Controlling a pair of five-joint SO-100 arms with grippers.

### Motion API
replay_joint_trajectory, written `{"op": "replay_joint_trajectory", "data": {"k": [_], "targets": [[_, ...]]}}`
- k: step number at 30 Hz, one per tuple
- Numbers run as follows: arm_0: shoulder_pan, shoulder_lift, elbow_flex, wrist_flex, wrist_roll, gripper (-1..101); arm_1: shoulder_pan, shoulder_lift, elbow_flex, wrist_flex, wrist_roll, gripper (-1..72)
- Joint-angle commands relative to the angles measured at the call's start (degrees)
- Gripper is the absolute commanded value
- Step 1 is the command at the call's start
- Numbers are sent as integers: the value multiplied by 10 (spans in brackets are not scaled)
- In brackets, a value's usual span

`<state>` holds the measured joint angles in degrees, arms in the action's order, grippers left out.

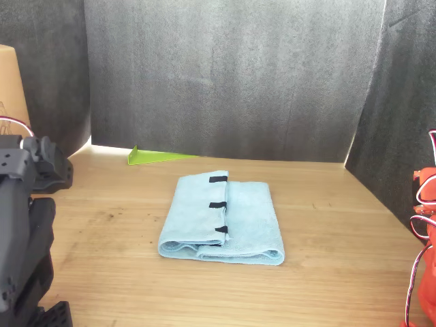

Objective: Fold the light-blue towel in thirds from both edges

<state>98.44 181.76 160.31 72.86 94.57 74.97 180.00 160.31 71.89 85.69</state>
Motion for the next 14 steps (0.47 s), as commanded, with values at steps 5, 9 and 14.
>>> {"op": "replay_joint_trajectory", "data": {"k": [5, 9, 14], "targets": [[-2, 4, -3, 7, 15, -3, 4, 4, -6, 9, 18, 0], [4, 4, -3, 7, 10, -3, 3, 4, -6, 9, 18, 0], [7, 4, -3, 7, 6, -3, 4, 4, -6, 9, 16, 0]]}}
